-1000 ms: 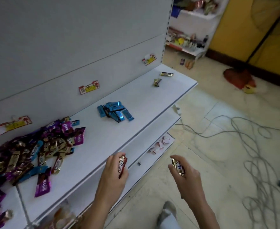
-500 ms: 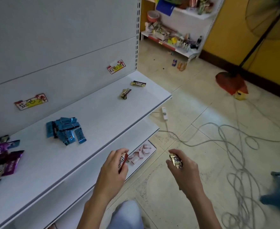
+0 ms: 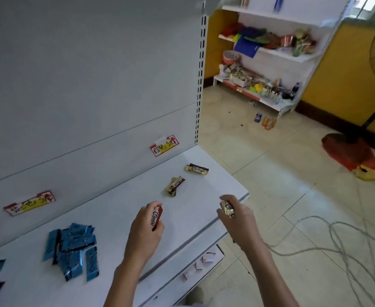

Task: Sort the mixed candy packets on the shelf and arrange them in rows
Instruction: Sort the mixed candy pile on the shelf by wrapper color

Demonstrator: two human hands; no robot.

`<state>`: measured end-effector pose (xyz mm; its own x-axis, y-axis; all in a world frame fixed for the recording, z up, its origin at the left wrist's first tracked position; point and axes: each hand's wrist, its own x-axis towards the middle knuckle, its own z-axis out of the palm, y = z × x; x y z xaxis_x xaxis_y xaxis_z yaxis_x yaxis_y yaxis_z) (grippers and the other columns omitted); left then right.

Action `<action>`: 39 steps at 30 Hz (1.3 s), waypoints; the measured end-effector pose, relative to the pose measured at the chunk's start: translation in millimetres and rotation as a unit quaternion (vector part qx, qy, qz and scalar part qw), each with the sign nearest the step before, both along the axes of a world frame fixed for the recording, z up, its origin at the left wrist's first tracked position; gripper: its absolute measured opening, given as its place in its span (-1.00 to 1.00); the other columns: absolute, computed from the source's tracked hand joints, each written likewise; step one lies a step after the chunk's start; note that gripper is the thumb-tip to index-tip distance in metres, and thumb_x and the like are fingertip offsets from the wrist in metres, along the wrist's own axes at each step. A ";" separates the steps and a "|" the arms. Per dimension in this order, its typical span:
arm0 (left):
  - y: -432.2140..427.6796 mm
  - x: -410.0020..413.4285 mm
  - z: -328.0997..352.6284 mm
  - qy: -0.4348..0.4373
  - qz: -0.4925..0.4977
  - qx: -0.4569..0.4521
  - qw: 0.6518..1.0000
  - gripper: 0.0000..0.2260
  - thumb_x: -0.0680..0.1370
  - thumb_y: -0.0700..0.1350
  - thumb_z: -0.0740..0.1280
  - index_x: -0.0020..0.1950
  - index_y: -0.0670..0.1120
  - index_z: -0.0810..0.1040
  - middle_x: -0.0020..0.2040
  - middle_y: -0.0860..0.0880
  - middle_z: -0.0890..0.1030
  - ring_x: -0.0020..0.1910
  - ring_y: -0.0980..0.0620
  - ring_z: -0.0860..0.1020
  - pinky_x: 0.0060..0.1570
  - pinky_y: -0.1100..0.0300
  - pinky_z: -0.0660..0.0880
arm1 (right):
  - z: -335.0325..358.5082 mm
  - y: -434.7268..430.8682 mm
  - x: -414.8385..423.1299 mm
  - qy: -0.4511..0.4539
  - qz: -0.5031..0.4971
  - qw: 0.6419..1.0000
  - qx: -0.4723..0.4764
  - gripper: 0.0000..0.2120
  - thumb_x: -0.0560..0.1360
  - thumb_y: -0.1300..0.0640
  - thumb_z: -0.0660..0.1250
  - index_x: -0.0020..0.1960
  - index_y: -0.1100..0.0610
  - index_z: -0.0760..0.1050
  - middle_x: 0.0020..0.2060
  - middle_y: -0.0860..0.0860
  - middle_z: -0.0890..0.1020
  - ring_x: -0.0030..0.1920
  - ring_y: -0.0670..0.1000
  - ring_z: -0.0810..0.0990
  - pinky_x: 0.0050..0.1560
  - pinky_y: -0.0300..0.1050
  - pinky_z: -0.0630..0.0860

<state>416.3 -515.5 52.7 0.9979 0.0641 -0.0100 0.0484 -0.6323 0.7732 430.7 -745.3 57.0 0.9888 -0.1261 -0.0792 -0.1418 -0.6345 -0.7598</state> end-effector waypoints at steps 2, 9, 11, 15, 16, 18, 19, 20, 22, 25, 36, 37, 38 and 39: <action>-2.1 18.1 -4.6 0.008 0.019 0.001 1.000 -0.66 0.54 -0.23 0.27 0.30 -0.04 0.39 0.15 -0.01 0.48 0.06 0.05 0.46 -0.21 0.50 0.40 | -1.8 2.2 23.5 0.007 0.007 1.000 -0.012 -0.72 0.50 0.13 0.33 0.20 0.03 0.44 -0.01 0.05 0.61 -0.26 0.01 0.50 -0.31 -0.18 0.42; -26.7 65.3 -19.5 -0.008 0.068 0.004 0.998 -0.56 0.53 -0.25 0.28 0.38 -0.06 0.29 0.25 -0.06 0.50 0.15 -0.06 0.51 0.04 0.27 0.38 | -17.1 12.8 87.3 0.058 0.082 0.994 -0.051 -0.67 0.53 0.11 0.25 0.25 0.10 0.27 -0.03 0.08 0.54 -0.29 0.12 0.56 -0.29 0.03 0.57; -33.6 74.2 -24.9 -0.004 0.085 0.022 0.996 -0.57 0.50 -0.23 0.30 0.35 -0.06 0.33 0.20 -0.06 0.54 0.10 -0.08 0.54 0.02 0.19 0.43 | -21.1 12.4 103.1 0.062 0.098 0.991 -0.064 -0.70 0.51 0.13 0.26 0.21 0.12 0.29 -0.09 0.04 0.51 -0.41 0.06 0.52 -0.44 -0.09 0.51; -44.4 95.5 -38.2 -0.010 0.094 0.067 0.993 -0.62 0.46 -0.24 0.34 0.26 -0.06 0.45 0.14 -0.07 0.51 0.05 -0.09 0.53 -0.01 0.18 0.41 | -25.5 13.0 134.0 0.043 0.154 0.983 -0.091 -0.65 0.46 0.13 0.30 0.24 0.07 0.39 -0.01 0.02 0.58 -0.27 0.03 0.54 -0.36 -0.29 0.38; -49.2 99.8 -40.8 -0.008 0.094 0.080 0.992 -0.62 0.46 -0.24 0.33 0.27 -0.06 0.46 0.14 -0.08 0.49 0.05 -0.09 0.53 -0.03 0.18 0.41 | -26.8 12.5 141.2 0.035 0.173 0.979 -0.101 -0.62 0.45 0.12 0.32 0.26 0.06 0.40 0.05 0.03 0.59 -0.13 0.07 0.57 -0.25 -0.23 0.41; -59.2 107.2 -46.8 -0.015 0.092 0.090 0.992 -0.60 0.47 -0.25 0.32 0.29 -0.05 0.44 0.18 -0.06 0.47 0.09 -0.08 0.52 -0.02 0.18 0.42 | -28.4 11.1 154.2 0.013 0.218 0.968 -0.126 -0.57 0.45 0.11 0.33 0.31 0.03 0.38 0.14 0.04 0.58 0.07 0.09 0.54 -0.10 -0.17 0.38; -64.2 109.9 -49.0 -0.021 0.085 0.093 0.992 -0.59 0.47 -0.26 0.31 0.30 -0.05 0.43 0.20 -0.05 0.49 0.12 -0.07 0.52 0.02 0.19 0.42 | -28.8 9.8 159.4 0.001 0.243 0.961 -0.135 -0.54 0.46 0.10 0.33 0.34 0.02 0.36 0.16 0.04 0.57 0.11 0.09 0.53 -0.09 -0.18 0.36; -68.6 111.1 -50.8 -0.028 0.075 0.100 0.992 -0.57 0.46 -0.26 0.33 0.31 -0.04 0.41 0.20 -0.05 0.51 0.14 -0.07 0.51 0.05 0.18 0.42 | -28.5 7.9 163.3 -0.008 0.265 0.955 -0.134 -0.52 0.47 0.08 0.33 0.37 0.02 0.34 0.15 0.04 0.57 0.12 0.08 0.52 -0.09 -0.18 0.35; -73.7 112.9 -57.4 -0.063 0.061 0.140 0.986 -0.50 0.39 -0.22 0.44 0.29 -0.01 0.39 0.15 -0.08 0.55 0.12 -0.11 0.51 0.07 0.12 0.44 | -28.0 2.1 169.4 -0.019 0.291 0.950 -0.110 -0.50 0.48 0.05 0.34 0.39 0.02 0.32 0.12 0.05 0.56 0.13 0.07 0.49 -0.04 -0.16 0.38; -75.9 107.4 -63.7 -0.098 0.141 0.166 0.971 -0.44 0.30 -0.12 0.53 0.24 -0.02 0.42 0.13 -0.06 0.53 0.10 -0.08 0.46 0.01 0.05 0.45 | -37.9 -11.2 179.7 -0.073 0.306 0.945 -0.088 -0.55 0.46 0.13 0.36 0.33 0.08 0.41 0.11 0.04 0.58 0.12 0.09 0.45 0.04 -0.11 0.41; -107.4 101.9 -65.0 -0.032 0.278 0.061 0.958 -0.75 0.48 -0.21 0.39 0.16 -0.15 0.53 0.01 -0.07 0.52 -0.04 -0.02 0.55 -0.05 0.22 0.47 | -48.3 -33.0 193.1 -0.023 0.364 0.930 -0.047 -0.68 0.45 0.25 0.35 0.19 0.15 0.47 -0.09 -0.04 0.50 -0.25 -0.08 0.48 -0.21 -0.30 0.41; -108.4 100.7 -61.6 -0.042 0.278 0.044 0.959 -0.74 0.48 -0.21 0.39 0.16 -0.13 0.53 0.02 -0.04 0.50 -0.03 0.02 0.55 -0.04 0.24 0.48 | -48.1 -33.3 194.7 -0.027 0.365 0.930 -0.048 -0.69 0.45 0.25 0.35 0.19 0.15 0.48 -0.10 -0.04 0.51 -0.25 -0.08 0.48 -0.25 -0.38 0.37; -108.3 97.0 -57.5 -0.053 0.286 0.031 0.956 -0.73 0.47 -0.21 0.40 0.15 -0.11 0.53 0.01 0.00 0.50 -0.04 0.05 0.54 -0.04 0.25 0.49 | -46.5 -33.1 195.4 -0.035 0.365 0.929 -0.048 -0.70 0.46 0.24 0.35 0.18 0.16 0.48 -0.12 -0.04 0.52 -0.24 -0.08 0.48 -0.27 -0.42 0.35; -107.4 91.0 -52.7 -0.063 0.300 0.024 0.952 -0.73 0.46 -0.21 0.41 0.15 -0.09 0.54 0.00 0.03 0.49 -0.06 0.07 0.54 -0.06 0.27 0.48 | -43.7 -31.4 195.4 -0.042 0.365 0.929 -0.044 -0.71 0.46 0.24 0.35 0.17 0.16 0.49 -0.13 -0.04 0.53 -0.24 -0.07 0.48 -0.28 -0.43 0.35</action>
<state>507.3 -622.9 0.0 0.7745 0.6202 0.1247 0.3201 -0.5543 0.7683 626.1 -776.6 13.3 0.8160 0.5777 -0.0187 0.4080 -0.5986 -0.6893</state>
